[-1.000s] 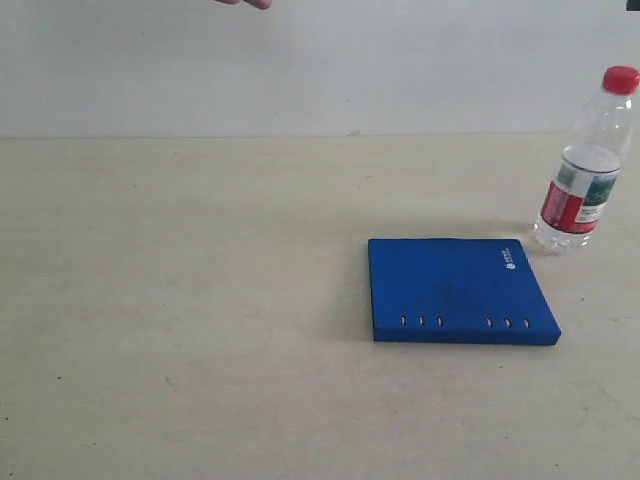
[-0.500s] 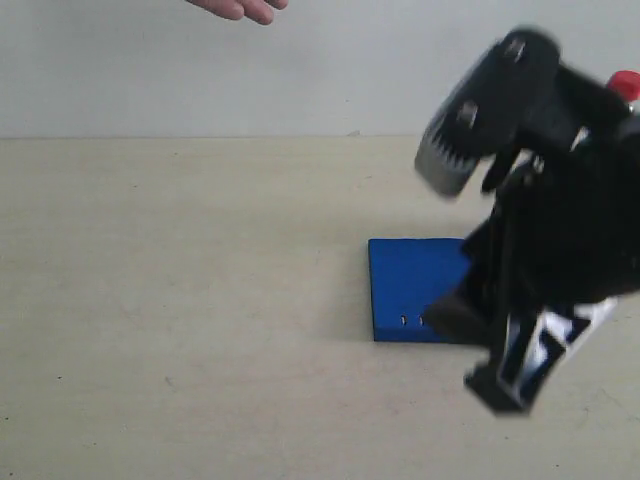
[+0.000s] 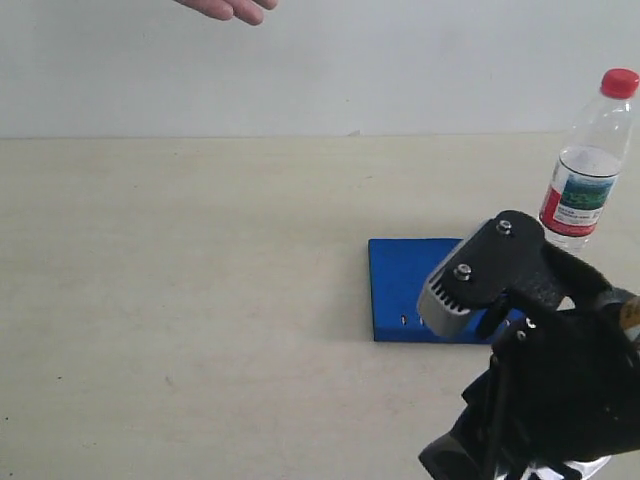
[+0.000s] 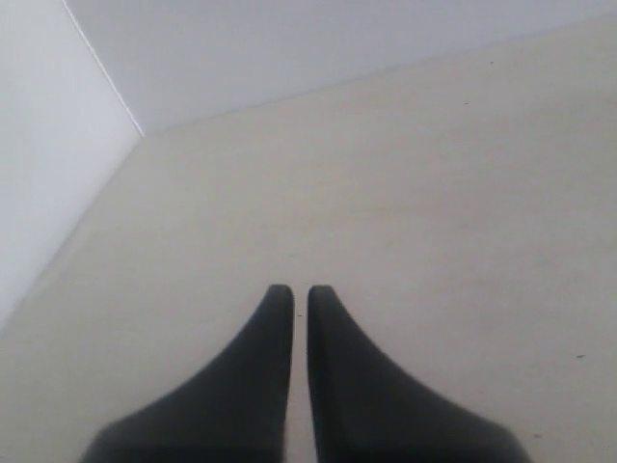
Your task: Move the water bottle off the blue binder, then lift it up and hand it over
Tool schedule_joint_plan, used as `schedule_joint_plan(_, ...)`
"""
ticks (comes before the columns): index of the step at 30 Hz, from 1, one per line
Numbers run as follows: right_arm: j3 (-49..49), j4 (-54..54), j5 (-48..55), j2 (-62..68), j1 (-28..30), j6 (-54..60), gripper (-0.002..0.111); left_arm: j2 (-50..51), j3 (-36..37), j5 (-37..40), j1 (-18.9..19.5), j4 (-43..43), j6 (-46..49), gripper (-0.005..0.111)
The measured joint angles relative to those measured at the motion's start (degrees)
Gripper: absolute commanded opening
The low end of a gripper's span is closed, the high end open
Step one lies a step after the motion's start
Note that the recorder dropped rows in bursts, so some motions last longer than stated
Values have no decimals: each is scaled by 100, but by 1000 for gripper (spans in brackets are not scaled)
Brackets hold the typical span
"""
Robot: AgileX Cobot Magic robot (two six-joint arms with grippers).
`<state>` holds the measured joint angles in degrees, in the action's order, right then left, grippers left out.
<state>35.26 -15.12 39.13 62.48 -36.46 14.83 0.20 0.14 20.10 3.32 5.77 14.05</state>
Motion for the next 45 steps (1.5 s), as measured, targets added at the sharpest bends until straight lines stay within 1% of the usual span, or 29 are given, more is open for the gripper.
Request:
schedule_joint_plan(4, -93, 133, -467, 0, 0, -508, 52, 0, 0, -535, 0, 453, 169, 5)
schedule_joint_plan(7, -128, 705, -708, 39, 0, -1406, 52, 0, 0, -1443, 0, 415, 169, 5)
schedule_joint_plan(9, -128, 1290, -756, 140, 0, -2153, 52, 0, 0, -2105, 0, 238, -78, 5)
schedule_joint_plan(10, -128, 1630, -754, 216, 0, -2527, 52, 0, 0, -2477, 0, 38, -491, 5)
schedule_joint_plan(12, -144, 2211, -754, 355, 0, -3036, 52, 0, 0, -3129, 0, -463, -1888, 5)
schedule_joint_plan(14, -158, 2529, -754, 435, 0, -3240, 52, 0, 0, -3484, 0, -854, -3228, 5)
schedule_joint_plan(17, -158, 2684, -754, 485, 0, -3372, 52, 0, 0, -3700, 0, -1086, -4884, 5)
schedule_joint_plan(21, -158, 2717, -754, 497, 0, -3437, 52, 0, 0, -3689, 0, -1111, -5236, 5)
schedule_joint_plan(25, -158, 2729, -754, 497, 0, -3451, 52, 0, 0, -3689, 0, -1133, -5288, 5)
schedule_joint_plan(29, -158, 2729, -759, 497, 0, -3502, 52, 0, 0, -3914, 0, -1133, -5300, 5)
schedule_joint_plan(30, -158, 2729, -768, 497, 0, -3528, 52, 0, 0, -3805, 0, -1133, -5425, 6)
schedule_joint_plan(31, -158, 2729, -768, 497, 0, -3587, 52, 0, 0, -3497, 0, -1041, -5720, 9)
schedule_joint_plan(32, -158, 2729, -772, 497, 0, -3645, 52, 0, 0, -2969, -10, -753, -6164, 13)
schedule_joint_plan(33, -158, 2729, -772, 497, 0, -3675, 52, 0, 0, -2697, -33, -577, -6493, 24)
schedule_joint_plan(34, -158, 2731, -772, 497, 0, -3740, 52, 0, 0, -2196, -156, -205, -6909, 34)
schedule_joint_plan(35, -158, 2741, -796, 497, 0, -4006, 52, 29, 0, -2156, -326, -41, -7069, 38)
schedule_joint_plan(36, -158, 2767, -837, 497, 0, -4309, 52, 125, 0, -2279, -443, 40, -7118, 44)
schedule_joint_plan(37, -158, 2821, -928, 497, 0, -5018, 52, 503, 0, -2658, -720, 401, -7253, 46)
schedule_joint_plan(38, -158, 2824, -974, 497, 0, -5334, 52, 708, 0, -2835, -838, 672, -7367, 46)
schedule_joint_plan(39, -158, 2839, -1070, 497, 0, -5736, 52, 1342, 0, -3392, -1124, 1662, -7813, 46)
schedule_joint_plan(40, -158, 2850, -1070, 497, 0, -5823, 52, 1716, 0, -3760, -1241, 2113, -8062, 46)
schedule_joint_plan(41, -158, 2981, -972, 497, 0, -5921, 52, 2463, 0, -4498, -1373, 3086, -8427, 46)
schedule_joint_plan(43, -158, 3113, -673, 497, 24, -5984, 52, 3350, -14, -5178, -1419, 3831, -8601, 46)
schedule_joint_plan(45, -158, 3135, -323, 497, 199, -5969, 52, 4161, -105, -5584, -1435, 4185, -8508, 46)
